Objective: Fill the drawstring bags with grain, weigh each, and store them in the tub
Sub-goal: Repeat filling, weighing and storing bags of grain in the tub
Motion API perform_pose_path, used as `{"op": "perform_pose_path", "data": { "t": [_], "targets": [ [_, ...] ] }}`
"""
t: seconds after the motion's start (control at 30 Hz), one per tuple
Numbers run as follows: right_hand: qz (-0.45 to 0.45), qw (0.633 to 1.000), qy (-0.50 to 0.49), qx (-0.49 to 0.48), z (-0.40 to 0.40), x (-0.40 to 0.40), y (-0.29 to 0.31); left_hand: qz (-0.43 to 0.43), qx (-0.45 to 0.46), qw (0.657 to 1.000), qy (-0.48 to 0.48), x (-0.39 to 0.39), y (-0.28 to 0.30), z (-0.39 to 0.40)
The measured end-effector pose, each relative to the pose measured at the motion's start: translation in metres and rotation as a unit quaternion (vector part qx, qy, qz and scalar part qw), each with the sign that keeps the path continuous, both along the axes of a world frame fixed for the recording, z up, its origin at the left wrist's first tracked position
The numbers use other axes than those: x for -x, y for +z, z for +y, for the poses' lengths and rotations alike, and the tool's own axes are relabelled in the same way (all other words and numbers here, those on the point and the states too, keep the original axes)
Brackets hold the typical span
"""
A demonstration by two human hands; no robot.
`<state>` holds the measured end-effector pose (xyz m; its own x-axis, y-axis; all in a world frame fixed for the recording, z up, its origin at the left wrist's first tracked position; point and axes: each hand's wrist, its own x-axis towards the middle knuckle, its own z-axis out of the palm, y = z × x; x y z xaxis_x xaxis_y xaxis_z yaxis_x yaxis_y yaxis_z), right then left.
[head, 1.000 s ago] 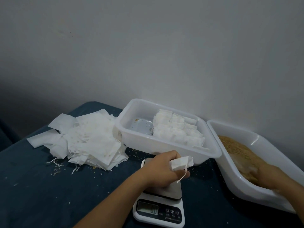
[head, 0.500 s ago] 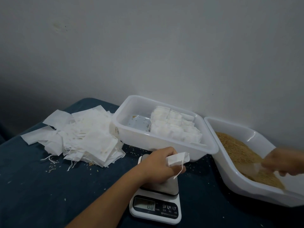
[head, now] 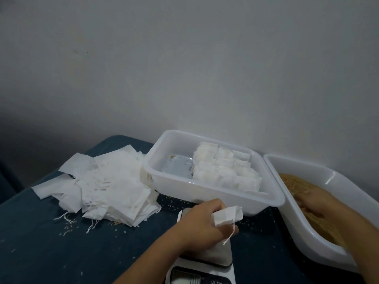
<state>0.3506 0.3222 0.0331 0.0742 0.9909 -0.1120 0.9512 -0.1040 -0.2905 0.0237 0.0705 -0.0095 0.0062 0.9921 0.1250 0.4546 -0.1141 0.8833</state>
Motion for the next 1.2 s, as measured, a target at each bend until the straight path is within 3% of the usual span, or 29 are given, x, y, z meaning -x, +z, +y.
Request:
{"op": "perform_pose_path", "data": {
  "t": [0.2,0.4,0.9,1.2],
  "targets": [
    [-0.011,1.000,0.014,-0.006,0.006,0.014,-0.006,-0.026,-0.006,1.000,-0.006,0.002,-0.001,0.003],
    [0.086,0.995,-0.015,-0.053,0.003,0.005,-0.008,-0.033,-0.034,0.999,0.006,-0.001,0.000,0.002],
    [0.218,0.954,-0.051,-0.199,-0.074,-0.009,0.029,-0.077,-0.046,0.996,0.017,0.000,0.000,0.005],
    [0.243,0.925,0.103,-0.273,-0.136,0.010,0.058,-0.119,-0.061,0.990,0.039,0.006,-0.006,0.011]
  ]
}}
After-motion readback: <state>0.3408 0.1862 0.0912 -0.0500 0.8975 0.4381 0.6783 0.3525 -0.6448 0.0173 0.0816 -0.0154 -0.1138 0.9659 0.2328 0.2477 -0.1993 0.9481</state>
